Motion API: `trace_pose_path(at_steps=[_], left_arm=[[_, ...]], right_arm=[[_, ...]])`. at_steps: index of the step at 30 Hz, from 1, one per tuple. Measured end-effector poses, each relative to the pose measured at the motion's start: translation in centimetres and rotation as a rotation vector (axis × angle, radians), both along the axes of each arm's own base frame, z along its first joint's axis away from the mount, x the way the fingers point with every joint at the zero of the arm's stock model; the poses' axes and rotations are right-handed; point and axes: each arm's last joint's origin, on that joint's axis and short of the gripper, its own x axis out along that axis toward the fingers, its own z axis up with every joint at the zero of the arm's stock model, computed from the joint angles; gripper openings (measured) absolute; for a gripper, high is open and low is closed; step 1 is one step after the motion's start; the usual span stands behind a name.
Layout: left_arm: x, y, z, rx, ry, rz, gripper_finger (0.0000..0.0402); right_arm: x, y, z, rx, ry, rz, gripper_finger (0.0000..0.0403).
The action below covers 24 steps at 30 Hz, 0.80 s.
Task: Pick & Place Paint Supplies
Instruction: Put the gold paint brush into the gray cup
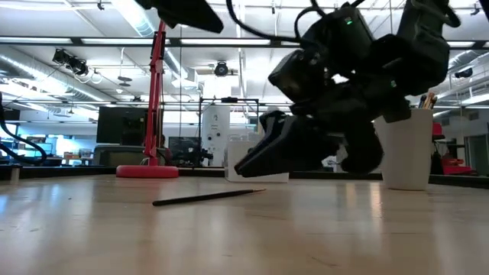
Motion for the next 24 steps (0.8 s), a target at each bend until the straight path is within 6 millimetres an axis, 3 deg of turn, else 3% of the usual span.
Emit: trace_pose_path(at_steps=[7,15,24], left_arm=[[-0.2,0.0,0.3,0.003,-0.018,0.016,0.0052],[-0.2,0.0,0.3,-0.021,-0.024,0.032,0.0052],[-0.2,0.0,0.3,-0.069,-0.033,0.057,0.0052]], right_arm=[[-0.1,-0.6,-1.1,-0.063,0.047,0.017,0.0084],[0.5,-1.3,-0.2,-0.115,-0.058,0.058,0.0084],[0.1,-2.7,-1.3,-0.097,0.083,0.029,0.0084]])
